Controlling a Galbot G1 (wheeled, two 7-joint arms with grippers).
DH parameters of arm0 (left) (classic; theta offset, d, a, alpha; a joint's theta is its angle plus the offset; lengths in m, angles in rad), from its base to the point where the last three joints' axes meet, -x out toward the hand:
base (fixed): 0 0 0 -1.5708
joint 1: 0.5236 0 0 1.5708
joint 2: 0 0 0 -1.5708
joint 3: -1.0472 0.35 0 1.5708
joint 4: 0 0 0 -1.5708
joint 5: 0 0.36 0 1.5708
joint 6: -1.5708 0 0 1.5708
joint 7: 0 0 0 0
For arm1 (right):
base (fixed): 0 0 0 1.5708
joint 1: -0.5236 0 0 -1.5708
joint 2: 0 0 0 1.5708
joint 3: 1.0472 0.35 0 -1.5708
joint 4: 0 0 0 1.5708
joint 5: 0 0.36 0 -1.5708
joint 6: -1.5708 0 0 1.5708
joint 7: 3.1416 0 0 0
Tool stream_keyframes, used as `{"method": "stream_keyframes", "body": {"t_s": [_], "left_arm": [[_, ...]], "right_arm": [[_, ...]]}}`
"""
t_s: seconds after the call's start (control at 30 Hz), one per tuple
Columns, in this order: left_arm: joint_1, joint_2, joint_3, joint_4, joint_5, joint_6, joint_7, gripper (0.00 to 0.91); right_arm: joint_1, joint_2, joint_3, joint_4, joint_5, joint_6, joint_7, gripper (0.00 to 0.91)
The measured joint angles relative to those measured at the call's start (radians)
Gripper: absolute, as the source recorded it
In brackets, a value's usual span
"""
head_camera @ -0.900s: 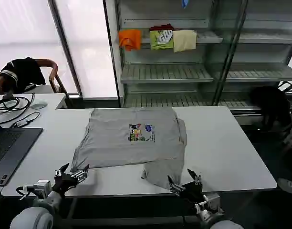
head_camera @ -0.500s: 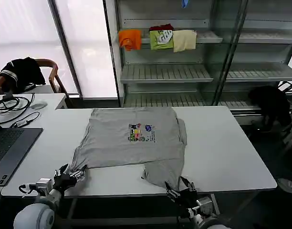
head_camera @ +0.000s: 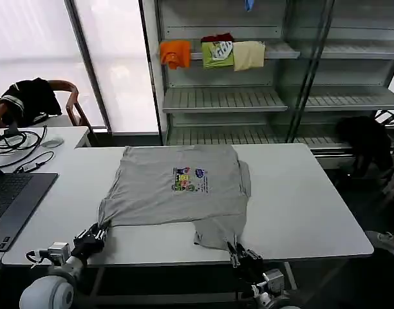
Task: Fold and organize the clothes.
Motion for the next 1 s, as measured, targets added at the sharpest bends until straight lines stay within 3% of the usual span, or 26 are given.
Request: {"method": "stream_keyframes", "body": {"t_s": [0.4, 1.0], "left_arm": [[-0.062, -0.011, 0.003, -0.033, -0.112, -0.025, 0.008, 0.000], [-0.353, -0.006, 0.045, 0.157, -0.252, -0.030, -0.037, 0.000]], "right_arm": [[0.118, 0.061, 0.013, -0.046, 0.035, 0.096, 0.043, 0.000], [0.555, 0.196, 0.005, -0.361, 0.038, 0.064, 0.090, 0.000]]}}
